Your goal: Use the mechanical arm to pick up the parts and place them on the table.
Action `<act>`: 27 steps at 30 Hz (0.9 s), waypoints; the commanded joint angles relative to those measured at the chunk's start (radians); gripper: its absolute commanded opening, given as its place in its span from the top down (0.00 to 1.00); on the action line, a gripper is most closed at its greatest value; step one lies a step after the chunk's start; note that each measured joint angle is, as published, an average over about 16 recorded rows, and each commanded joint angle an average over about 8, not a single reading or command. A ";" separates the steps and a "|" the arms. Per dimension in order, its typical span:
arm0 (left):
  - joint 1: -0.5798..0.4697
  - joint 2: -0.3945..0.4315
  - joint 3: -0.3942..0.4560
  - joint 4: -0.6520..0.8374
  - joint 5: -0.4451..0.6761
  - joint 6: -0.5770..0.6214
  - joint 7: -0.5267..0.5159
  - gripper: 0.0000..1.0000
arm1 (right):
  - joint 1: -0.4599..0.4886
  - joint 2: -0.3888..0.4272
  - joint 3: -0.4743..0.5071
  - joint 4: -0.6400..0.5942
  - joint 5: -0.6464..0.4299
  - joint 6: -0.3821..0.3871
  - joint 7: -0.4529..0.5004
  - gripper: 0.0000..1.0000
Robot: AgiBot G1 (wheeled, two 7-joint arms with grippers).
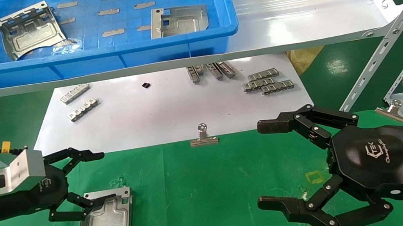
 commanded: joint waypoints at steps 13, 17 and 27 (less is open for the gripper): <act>0.103 -0.038 -0.113 -0.211 -0.046 -0.021 -0.146 0.00 | 0.000 0.000 0.000 0.000 0.000 0.000 0.000 0.00; 0.138 -0.051 -0.151 -0.283 -0.062 -0.028 -0.197 0.00 | 0.000 0.000 0.000 0.000 0.000 0.000 0.000 0.00; 0.228 -0.084 -0.248 -0.465 -0.103 -0.046 -0.323 0.00 | 0.000 0.000 0.000 0.000 0.000 0.000 0.000 0.00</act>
